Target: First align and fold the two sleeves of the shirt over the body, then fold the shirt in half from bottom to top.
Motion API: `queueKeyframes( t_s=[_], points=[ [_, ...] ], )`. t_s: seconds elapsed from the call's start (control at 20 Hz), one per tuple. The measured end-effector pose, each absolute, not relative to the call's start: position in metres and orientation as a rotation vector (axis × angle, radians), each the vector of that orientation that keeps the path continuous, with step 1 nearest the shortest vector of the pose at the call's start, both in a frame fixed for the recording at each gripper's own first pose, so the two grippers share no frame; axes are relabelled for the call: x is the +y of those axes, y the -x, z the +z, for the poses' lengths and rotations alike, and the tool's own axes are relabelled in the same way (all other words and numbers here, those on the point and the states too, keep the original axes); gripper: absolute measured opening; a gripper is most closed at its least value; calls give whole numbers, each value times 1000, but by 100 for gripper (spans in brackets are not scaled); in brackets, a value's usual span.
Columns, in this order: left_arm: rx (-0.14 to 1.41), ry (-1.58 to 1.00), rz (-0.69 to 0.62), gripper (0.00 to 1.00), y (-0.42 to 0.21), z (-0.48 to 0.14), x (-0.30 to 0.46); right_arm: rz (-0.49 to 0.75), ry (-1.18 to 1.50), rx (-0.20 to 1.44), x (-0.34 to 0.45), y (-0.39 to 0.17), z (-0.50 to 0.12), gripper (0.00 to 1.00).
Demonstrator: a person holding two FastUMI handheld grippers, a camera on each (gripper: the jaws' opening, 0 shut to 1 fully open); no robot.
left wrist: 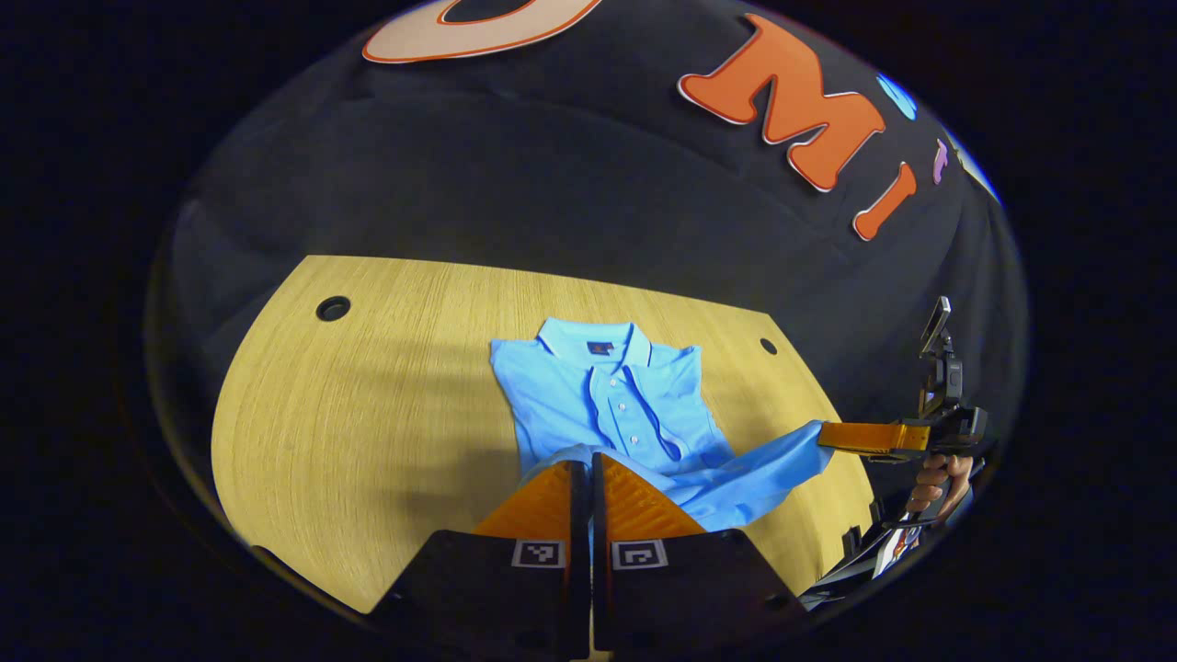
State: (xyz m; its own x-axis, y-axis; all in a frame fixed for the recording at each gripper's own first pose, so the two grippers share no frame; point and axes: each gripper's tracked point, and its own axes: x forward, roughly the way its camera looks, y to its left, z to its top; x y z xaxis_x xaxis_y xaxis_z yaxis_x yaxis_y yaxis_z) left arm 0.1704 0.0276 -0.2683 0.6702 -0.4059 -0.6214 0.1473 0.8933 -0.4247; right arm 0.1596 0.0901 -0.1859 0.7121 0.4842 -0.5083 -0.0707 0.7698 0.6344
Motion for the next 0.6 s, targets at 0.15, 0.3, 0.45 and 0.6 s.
queueKeyframes(
  t_s=[0.15,0.3,0.45,0.6],
  points=[
    [750,352,-323,5,-219,-269,31,319,-617,695,90,-203,-176,1],
    [732,325,-312,5,-265,-278,38,313,-598,677,90,-244,-171,1],
    [703,297,-263,5,-311,-288,45,311,-598,686,96,-280,-170,1],
    [693,312,-206,5,-351,-298,52,280,-582,690,95,-316,-177,1]
  ],
)
